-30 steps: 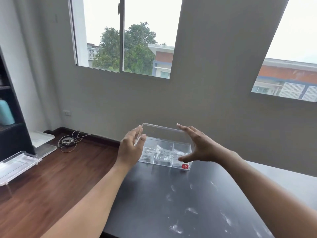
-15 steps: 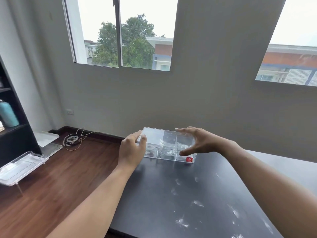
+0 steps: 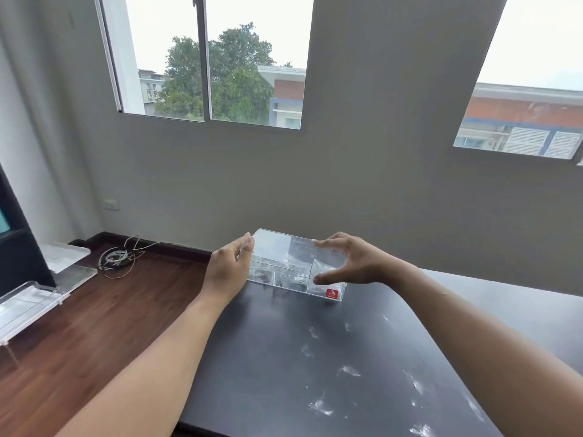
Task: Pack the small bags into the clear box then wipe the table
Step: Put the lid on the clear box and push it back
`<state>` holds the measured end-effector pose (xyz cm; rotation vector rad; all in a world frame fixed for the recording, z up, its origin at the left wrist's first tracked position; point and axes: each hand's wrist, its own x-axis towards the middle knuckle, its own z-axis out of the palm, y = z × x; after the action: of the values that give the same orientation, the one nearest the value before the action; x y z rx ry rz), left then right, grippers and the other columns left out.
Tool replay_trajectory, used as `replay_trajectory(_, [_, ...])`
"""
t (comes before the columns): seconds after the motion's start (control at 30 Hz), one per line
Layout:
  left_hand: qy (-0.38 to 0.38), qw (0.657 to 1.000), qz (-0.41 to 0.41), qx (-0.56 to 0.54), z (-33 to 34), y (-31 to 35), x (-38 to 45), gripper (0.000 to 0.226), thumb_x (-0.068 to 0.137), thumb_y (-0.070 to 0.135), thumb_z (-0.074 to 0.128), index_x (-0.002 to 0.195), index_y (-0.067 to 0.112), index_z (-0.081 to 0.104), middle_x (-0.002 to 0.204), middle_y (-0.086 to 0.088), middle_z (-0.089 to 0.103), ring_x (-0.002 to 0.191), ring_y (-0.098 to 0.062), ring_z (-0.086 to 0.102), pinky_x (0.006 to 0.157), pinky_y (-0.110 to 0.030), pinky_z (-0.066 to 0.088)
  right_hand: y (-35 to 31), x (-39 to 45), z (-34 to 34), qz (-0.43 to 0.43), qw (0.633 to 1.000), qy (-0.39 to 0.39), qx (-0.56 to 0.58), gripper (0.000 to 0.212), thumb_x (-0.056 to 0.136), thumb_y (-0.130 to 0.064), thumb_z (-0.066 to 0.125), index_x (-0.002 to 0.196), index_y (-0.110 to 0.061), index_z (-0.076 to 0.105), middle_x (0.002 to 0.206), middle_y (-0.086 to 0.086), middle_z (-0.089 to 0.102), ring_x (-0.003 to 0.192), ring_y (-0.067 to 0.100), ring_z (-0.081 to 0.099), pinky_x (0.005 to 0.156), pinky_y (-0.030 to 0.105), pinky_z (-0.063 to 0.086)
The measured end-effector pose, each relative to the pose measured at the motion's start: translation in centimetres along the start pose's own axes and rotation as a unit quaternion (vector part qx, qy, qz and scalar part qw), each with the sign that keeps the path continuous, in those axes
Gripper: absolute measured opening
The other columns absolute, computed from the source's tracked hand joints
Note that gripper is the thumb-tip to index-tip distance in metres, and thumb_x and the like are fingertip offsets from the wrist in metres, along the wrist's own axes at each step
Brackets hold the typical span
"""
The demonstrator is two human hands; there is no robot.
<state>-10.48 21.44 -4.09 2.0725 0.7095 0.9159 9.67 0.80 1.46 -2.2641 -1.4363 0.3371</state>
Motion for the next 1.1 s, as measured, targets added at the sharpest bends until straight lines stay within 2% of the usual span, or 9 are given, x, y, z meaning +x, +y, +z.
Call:
replay_trajectory(0.1, [-0.004,1.000,0.007,-0.007,0.1,-0.1,-0.1,0.046,0.105,0.043,0.046,0.139,0.016,0.061,0.140,0.002,0.064,0.125,-0.013,0.061,0.099,-0.016,0.038,0.3,-0.4,0.0,0.001,1.000,0.002,0.025,0.086,0.066,-0.064,0.087,0.144,-0.049,0.052,0.136,-0.022,0.048,0.131,0.002,0.046,0.106,0.025,0.033])
replay_trajectory(0.33, [0.033,0.999,0.015,-0.001,0.0,-0.2,-0.3,0.038,0.103,0.036,0.054,0.129,0.014,0.069,0.127,0.003,0.072,0.107,-0.006,0.067,0.090,-0.015,0.044,0.4,-0.5,0.1,-0.005,0.999,-0.004,0.036,0.082,0.065,-0.065,0.087,0.140,-0.051,0.056,0.135,-0.025,0.048,0.132,0.000,0.045,0.110,0.027,0.034])
replay_trajectory(0.43, [0.079,0.996,0.036,0.024,0.0,-0.5,-0.4,0.031,0.102,0.035,0.053,0.102,0.016,0.078,0.089,0.006,0.076,0.061,-0.001,0.057,0.065,-0.019,0.043,0.5,-0.5,0.0,-0.014,0.999,-0.007,0.036,0.080,0.065,-0.063,0.088,0.138,-0.052,0.057,0.135,-0.025,0.049,0.133,-0.002,0.045,0.110,0.026,0.033])
replay_trajectory(0.53, [0.093,0.994,0.041,0.047,0.0,-0.3,-0.4,0.032,0.101,0.033,0.053,0.081,0.015,0.070,0.050,0.005,0.053,0.052,-0.014,0.043,0.056,-0.027,0.035,0.6,-0.4,-0.3,-0.016,0.999,-0.016,0.037,0.079,0.063,-0.065,0.089,0.135,-0.055,0.058,0.134,-0.027,0.050,0.132,-0.005,0.046,0.113,0.027,0.035])
replay_trajectory(0.63, [0.108,0.989,0.040,0.094,0.1,0.0,-0.6,0.032,0.099,0.034,0.054,0.078,0.015,0.069,0.053,-0.004,0.047,0.050,-0.014,0.048,0.057,-0.031,0.038,0.3,-0.2,-0.8,-0.011,0.999,-0.036,0.019,0.079,0.062,-0.067,0.088,0.134,-0.058,0.058,0.132,-0.028,0.050,0.130,-0.005,0.046,0.112,0.027,0.035])
replay_trajectory(0.73, [0.103,0.987,0.031,0.119,0.3,0.1,-0.9,0.031,0.096,0.034,0.054,0.075,0.016,0.067,0.057,0.000,0.058,0.061,-0.036,0.053,0.058,-0.033,0.038,0.2,0.2,-1.0,-0.009,0.999,-0.048,0.005,0.080,0.061,-0.068,0.088,0.134,-0.058,0.058,0.131,-0.028,0.050,0.130,-0.004,0.045,0.114,0.027,0.033])
replay_trajectory(0.87, [0.098,0.987,0.040,0.122,0.2,0.2,-0.9,0.037,0.095,0.037,0.051,0.060,0.024,0.048,0.048,-0.002,0.042,0.057,-0.032,0.043,0.057,-0.032,0.035,0.3,0.2,-0.7,-0.015,0.999,-0.044,0.007,0.080,0.061,-0.068,0.088,0.134,-0.056,0.058,0.132,-0.027,0.050,0.131,-0.003,0.046,0.115,0.028,0.033])
replay_trajectory(1.0, [0.095,0.990,0.036,0.100,0.2,0.0,-0.9,0.028,0.092,0.038,0.051,0.083,0.022,0.073,0.060,0.003,0.063,0.066,-0.031,0.060,0.064,-0.034,0.047,0.4,-0.1,-0.6,-0.018,0.999,-0.041,0.004,0.080,0.061,-0.071,0.086,0.135,-0.059,0.056,0.135,-0.030,0.048,0.133,-0.005,0.044,0.113,0.026,0.033])
replay_trajectory(1.1, [0.092,0.991,0.048,0.086,0.2,0.3,-1.1,0.030,0.091,0.036,0.051,0.093,0.019,0.075,0.073,-0.001,0.072,0.074,-0.032,0.065,0.070,-0.037,0.053,0.4,-0.3,-0.4,-0.021,0.999,-0.041,0.013,0.078,0.064,-0.069,0.086,0.136,-0.058,0.056,0.137,-0.031,0.046,0.134,-0.006,0.043,0.112,0.025,0.032])
